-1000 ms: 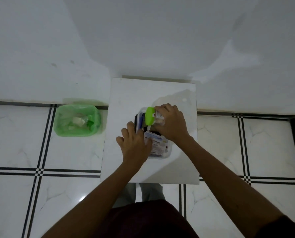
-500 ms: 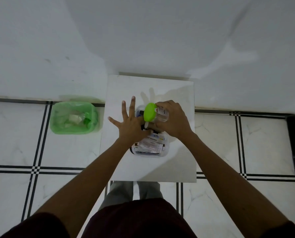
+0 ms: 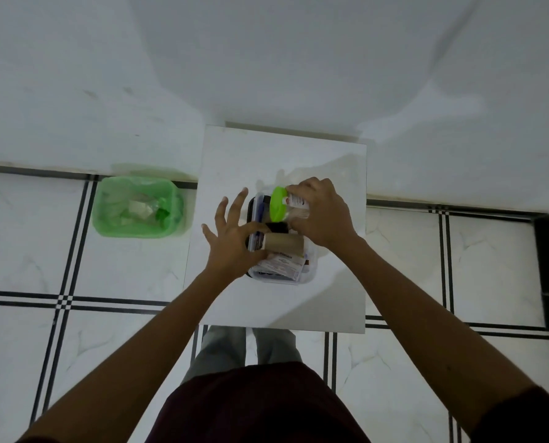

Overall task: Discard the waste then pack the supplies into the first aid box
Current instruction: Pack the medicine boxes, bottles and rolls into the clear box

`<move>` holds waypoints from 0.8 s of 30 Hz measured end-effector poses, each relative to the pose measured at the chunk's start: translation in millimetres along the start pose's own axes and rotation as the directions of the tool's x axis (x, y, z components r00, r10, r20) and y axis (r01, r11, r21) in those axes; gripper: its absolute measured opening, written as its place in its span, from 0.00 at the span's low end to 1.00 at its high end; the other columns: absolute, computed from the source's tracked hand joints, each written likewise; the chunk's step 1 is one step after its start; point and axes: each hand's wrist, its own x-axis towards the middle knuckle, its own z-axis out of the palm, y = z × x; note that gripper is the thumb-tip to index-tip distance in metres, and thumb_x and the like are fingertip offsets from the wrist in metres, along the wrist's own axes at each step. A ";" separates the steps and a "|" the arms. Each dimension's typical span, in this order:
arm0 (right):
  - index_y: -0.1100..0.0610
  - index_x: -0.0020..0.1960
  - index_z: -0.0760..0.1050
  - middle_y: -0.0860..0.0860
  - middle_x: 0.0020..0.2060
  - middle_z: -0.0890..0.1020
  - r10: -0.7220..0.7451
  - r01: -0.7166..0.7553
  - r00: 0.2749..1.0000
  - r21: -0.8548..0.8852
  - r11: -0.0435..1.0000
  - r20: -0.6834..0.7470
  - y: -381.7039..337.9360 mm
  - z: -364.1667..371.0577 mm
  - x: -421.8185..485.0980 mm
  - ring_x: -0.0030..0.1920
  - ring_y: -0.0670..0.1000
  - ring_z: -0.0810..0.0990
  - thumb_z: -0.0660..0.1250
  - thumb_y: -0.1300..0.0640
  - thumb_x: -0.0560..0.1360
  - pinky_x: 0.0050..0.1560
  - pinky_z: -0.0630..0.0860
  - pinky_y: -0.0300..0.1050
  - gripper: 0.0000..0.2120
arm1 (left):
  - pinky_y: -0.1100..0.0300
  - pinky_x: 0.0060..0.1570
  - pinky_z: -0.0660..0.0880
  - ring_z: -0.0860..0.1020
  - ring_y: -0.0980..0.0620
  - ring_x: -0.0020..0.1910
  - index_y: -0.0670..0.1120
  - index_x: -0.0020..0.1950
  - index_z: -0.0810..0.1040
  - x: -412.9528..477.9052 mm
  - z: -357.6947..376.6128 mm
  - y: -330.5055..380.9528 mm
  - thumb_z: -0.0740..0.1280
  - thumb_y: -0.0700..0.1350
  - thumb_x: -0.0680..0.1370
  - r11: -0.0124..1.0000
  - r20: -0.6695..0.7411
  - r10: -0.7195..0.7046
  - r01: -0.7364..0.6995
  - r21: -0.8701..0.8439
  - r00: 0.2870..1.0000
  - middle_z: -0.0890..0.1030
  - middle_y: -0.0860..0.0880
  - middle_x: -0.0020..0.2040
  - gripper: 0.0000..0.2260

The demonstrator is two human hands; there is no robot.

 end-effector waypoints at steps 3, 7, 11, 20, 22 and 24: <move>0.54 0.58 0.78 0.56 0.50 0.78 -0.043 0.034 0.997 -0.137 0.990 -0.062 -1.5 8.6 -1.8 0.50 0.58 0.75 0.73 0.54 0.64 0.42 0.71 0.50 0.22 | 0.23 0.63 0.51 0.45 0.41 0.76 0.56 0.53 0.80 1.9 3.2 8.2 0.75 0.52 0.66 1.000 -0.023 0.012 -0.011 0.013 1.000 0.50 0.49 0.79 0.16; 0.55 0.58 0.77 0.55 0.50 0.79 -0.003 -0.008 0.998 -0.172 0.985 -0.065 4.1 19.6 -8.3 0.50 0.57 0.76 0.73 0.49 0.66 0.43 0.74 0.53 0.22 | 0.24 0.63 0.52 0.46 0.41 0.76 0.56 0.53 0.80 4.9 4.5 10.6 0.75 0.53 0.66 0.999 -0.016 0.002 -0.001 0.039 1.000 0.50 0.49 0.79 0.16; 0.53 0.57 0.78 0.52 0.55 0.79 0.063 -0.062 0.995 0.015 0.998 -0.073 5.4 14.2 -16.9 0.56 0.55 0.74 0.70 0.52 0.72 0.51 0.72 0.56 0.14 | 0.25 0.63 0.52 0.48 0.41 0.76 0.54 0.54 0.79 3.7 -0.2 6.4 0.76 0.53 0.64 1.000 -0.008 0.003 -0.003 0.005 1.000 0.51 0.49 0.78 0.19; 0.50 0.52 0.81 0.53 0.51 0.81 -0.057 0.053 0.996 -0.067 0.996 -0.072 -4.8 18.0 -54.3 0.53 0.58 0.77 0.73 0.53 0.69 0.46 0.71 0.57 0.11 | 0.41 0.65 0.67 0.62 0.44 0.71 0.50 0.67 0.69 -5.6 -3.4 -3.5 0.71 0.52 0.70 0.964 -0.110 0.043 -0.070 -0.258 0.993 0.63 0.47 0.74 0.27; 0.51 0.52 0.81 0.53 0.52 0.80 -0.003 0.004 0.995 0.010 1.000 -0.101 -4.2 23.6 -54.7 0.54 0.56 0.75 0.72 0.53 0.70 0.47 0.71 0.54 0.11 | 0.50 0.55 0.77 0.71 0.48 0.63 0.48 0.71 0.65 -9.3 -3.9 3.0 0.71 0.44 0.73 0.894 -0.100 -0.106 0.051 -0.444 0.989 0.69 0.46 0.70 0.29; 0.51 0.53 0.80 0.53 0.53 0.78 0.098 -0.082 0.985 0.117 0.990 -0.141 -6.7 25.7 -53.3 0.55 0.54 0.73 0.71 0.51 0.71 0.48 0.71 0.50 0.11 | 0.64 0.44 0.77 0.78 0.49 0.53 0.47 0.70 0.67 -12.0 -5.5 7.9 0.69 0.42 0.74 0.850 -0.047 -0.192 0.142 -0.507 0.980 0.76 0.45 0.63 0.25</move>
